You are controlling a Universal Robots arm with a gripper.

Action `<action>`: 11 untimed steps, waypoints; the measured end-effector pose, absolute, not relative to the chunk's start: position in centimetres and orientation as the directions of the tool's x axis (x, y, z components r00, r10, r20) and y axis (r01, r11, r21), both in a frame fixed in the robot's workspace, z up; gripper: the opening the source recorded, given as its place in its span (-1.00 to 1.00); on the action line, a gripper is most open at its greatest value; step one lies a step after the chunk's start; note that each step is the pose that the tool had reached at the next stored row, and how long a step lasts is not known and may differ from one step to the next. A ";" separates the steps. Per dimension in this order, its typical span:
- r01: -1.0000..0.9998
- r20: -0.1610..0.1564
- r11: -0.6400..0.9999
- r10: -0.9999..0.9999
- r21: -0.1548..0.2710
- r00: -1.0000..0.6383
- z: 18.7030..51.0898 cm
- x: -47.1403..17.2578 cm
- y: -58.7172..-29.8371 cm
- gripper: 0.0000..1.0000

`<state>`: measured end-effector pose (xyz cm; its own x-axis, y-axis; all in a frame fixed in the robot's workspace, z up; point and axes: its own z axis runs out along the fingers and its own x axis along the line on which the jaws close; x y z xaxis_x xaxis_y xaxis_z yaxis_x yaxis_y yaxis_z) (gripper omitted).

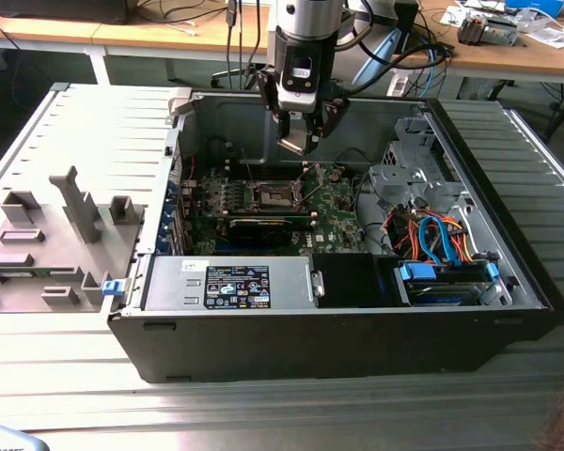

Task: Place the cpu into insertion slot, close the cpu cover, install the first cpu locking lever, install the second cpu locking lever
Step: 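Place the cpu into insertion slot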

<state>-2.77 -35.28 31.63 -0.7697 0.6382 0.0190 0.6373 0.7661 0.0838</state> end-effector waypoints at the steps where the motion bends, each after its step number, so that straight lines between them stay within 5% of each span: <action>1: 0.638 0.019 0.766 0.639 0.084 -0.769 31.6 -2.8 -35.3 0.08; 11: 0.642 0.019 0.762 0.643 0.084 -0.766 31.6 -2.8 -35.3 0.08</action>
